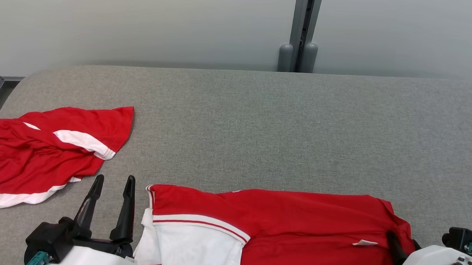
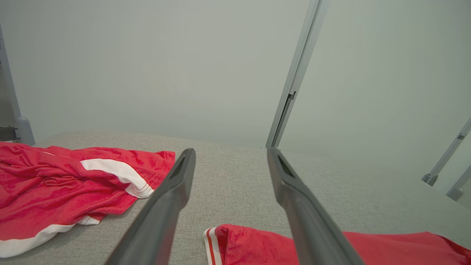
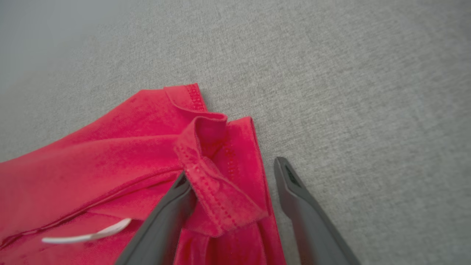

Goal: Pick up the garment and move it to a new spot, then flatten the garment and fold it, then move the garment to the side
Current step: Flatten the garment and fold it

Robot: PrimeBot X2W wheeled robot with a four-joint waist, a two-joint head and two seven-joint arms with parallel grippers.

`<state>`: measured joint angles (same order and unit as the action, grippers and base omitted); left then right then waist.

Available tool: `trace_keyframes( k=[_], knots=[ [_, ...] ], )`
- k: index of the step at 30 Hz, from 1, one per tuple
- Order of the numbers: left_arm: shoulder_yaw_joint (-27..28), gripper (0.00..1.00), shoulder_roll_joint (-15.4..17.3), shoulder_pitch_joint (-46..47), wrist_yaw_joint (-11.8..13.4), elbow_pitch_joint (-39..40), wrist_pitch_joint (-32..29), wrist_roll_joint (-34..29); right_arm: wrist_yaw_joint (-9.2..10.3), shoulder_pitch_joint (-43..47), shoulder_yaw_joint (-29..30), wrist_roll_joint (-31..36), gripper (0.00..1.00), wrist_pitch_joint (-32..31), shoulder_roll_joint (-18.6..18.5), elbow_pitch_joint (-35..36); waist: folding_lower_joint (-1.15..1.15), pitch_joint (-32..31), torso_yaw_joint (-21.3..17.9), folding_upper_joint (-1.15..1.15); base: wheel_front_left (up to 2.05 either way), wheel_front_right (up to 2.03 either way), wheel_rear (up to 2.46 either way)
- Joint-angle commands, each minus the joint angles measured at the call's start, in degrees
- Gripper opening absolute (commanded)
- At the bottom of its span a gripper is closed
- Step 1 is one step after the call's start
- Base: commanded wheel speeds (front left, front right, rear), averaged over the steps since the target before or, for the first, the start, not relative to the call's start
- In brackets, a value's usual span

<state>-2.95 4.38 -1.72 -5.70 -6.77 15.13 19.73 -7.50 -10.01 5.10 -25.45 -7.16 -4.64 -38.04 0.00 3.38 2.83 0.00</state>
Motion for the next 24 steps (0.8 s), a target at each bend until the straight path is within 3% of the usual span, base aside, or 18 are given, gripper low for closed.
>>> trace_keyframes(
  k=[1, 9, 10, 11, 24],
  knots=[
    [0.10, 1.00, -0.01, 1.47, -0.27, -0.13, 0.00, -0.25, 0.01, 0.30, -0.04, -0.59, 1.00, -0.86, 0.19, -1.16, 0.00, 0.22, 0.26, 0.00, 0.00, 0.00, 0.00],
    [0.27, 1.00, -0.53, 2.31, -1.11, -1.38, 0.00, -1.02, -0.19, -0.44, -4.90, -4.90, 1.00, -1.75, 2.22, -4.91, 0.00, 1.12, 1.22, 0.00, 0.00, 0.00, 0.00],
    [0.31, 1.00, -0.55, 2.49, -1.22, -1.51, -0.01, -1.11, -0.20, -0.64, -5.53, -5.31, 0.40, -1.64, 2.34, -4.97, 0.00, 1.18, 1.30, 0.00, 0.00, 0.00, 0.00],
    [0.38, 1.00, -0.57, 2.62, -1.19, -1.63, -0.01, -1.17, -0.21, -0.92, -6.21, -5.76, 0.00, -1.09, 2.43, -4.95, 0.00, 1.20, 1.34, 0.00, 0.00, 0.00, 0.00],
    [0.52, 1.00, -1.12, 2.34, -1.79, -2.42, 0.00, -1.52, -0.04, -4.90, -8.52, -9.05, 0.00, 8.38, -2.28, -2.81, 0.00, 0.42, 1.16, 0.00, 0.00, 0.00, 0.00]
  ],
)
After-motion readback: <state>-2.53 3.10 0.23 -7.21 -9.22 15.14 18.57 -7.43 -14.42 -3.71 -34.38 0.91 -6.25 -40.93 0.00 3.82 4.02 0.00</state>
